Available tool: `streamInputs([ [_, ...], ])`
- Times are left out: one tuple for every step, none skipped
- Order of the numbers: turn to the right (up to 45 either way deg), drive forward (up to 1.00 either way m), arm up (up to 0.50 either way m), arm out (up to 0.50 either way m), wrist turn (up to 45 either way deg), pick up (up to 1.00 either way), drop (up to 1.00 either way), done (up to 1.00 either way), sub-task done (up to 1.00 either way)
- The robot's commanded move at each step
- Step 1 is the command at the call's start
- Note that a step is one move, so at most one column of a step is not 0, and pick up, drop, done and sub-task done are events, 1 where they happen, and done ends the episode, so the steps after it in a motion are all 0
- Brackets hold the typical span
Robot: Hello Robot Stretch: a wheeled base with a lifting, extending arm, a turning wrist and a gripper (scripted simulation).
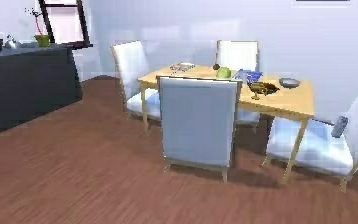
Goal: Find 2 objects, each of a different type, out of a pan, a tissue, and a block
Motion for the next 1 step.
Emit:
streamInputs([
  [45.0, 0.00, 0.00, 0.00, 0.0, 0.00, 0.00, 0.00, 0.00],
])
